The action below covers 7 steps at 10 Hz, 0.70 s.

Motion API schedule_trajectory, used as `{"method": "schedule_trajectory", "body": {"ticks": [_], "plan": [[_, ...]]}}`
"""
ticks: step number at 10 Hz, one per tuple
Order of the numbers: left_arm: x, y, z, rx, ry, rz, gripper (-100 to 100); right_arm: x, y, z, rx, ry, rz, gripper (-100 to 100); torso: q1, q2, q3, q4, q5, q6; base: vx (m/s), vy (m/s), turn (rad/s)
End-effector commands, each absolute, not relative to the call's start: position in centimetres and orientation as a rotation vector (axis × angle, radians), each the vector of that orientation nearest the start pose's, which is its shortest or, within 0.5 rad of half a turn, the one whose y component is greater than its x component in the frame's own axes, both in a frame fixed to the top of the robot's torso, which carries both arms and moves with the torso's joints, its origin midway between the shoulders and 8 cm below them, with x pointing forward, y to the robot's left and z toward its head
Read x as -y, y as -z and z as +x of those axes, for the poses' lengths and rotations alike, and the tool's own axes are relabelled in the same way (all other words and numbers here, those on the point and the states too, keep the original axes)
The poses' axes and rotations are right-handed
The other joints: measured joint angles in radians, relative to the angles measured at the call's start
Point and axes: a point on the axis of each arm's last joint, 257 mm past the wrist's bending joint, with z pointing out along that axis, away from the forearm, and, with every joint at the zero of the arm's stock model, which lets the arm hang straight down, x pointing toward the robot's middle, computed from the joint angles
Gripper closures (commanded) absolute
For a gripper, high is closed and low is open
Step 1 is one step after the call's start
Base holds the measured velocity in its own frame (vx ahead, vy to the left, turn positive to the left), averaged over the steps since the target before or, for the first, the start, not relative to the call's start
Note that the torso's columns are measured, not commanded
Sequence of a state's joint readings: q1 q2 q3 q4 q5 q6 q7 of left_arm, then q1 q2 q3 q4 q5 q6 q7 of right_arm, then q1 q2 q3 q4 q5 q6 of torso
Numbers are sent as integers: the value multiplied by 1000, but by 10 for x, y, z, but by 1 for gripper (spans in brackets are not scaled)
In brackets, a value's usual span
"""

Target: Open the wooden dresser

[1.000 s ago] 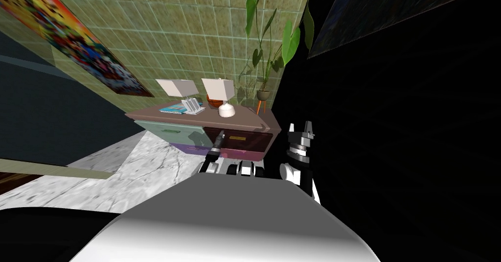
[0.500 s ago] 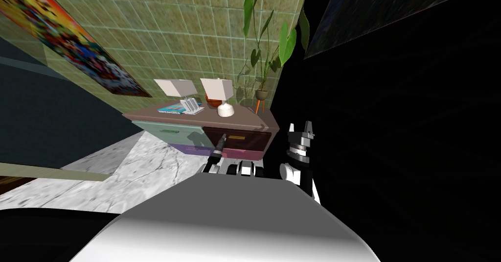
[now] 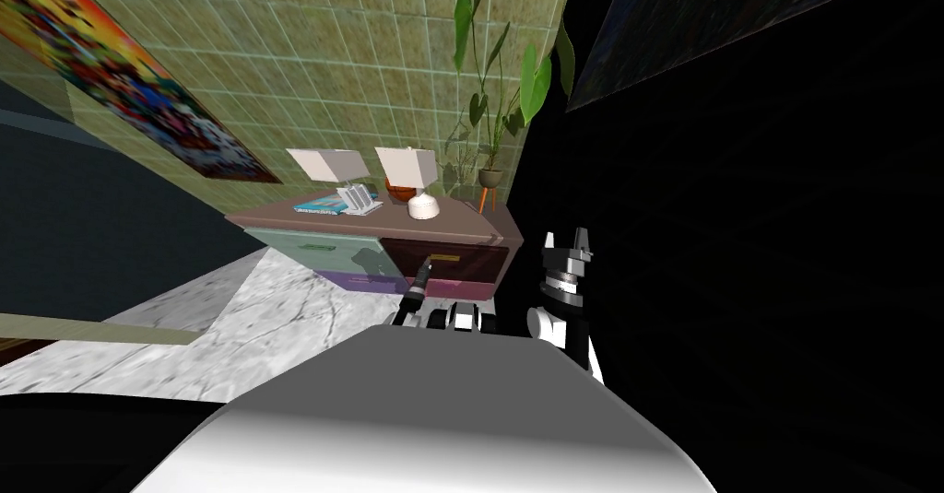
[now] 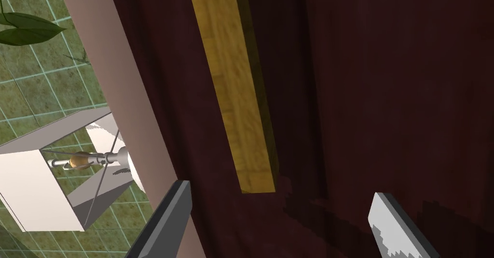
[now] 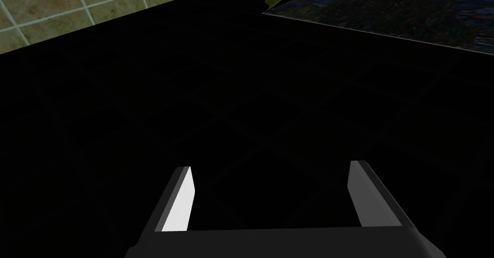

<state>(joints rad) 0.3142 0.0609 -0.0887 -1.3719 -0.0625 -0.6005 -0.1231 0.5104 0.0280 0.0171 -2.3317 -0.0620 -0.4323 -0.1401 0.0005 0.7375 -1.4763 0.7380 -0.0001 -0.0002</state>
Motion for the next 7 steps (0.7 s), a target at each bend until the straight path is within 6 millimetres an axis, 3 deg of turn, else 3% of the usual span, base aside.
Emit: {"method": "schedule_trajectory", "body": {"ticks": [1,2,3,7], "plan": [[-233,309,422,-1250,1105,-959,-100,285,-31,343,-523,-1479,790,0,0,-3,-2,-1,0,0,82,-13,-13],[-233,312,420,-1249,1106,-958,-100,285,-31,343,-523,-1479,790,0,-1,-4,-2,-1,0,0,37,-5,-2],[-233,312,420,-1250,1106,-959,100,285,-31,343,-523,-1479,789,0,0,0,0,0,0,0,9,-1,1],[-230,306,414,-1250,1113,-952,100,285,-31,343,-523,-1480,789,0,2,2,2,-2,2,0,-156,-6,16]]}}
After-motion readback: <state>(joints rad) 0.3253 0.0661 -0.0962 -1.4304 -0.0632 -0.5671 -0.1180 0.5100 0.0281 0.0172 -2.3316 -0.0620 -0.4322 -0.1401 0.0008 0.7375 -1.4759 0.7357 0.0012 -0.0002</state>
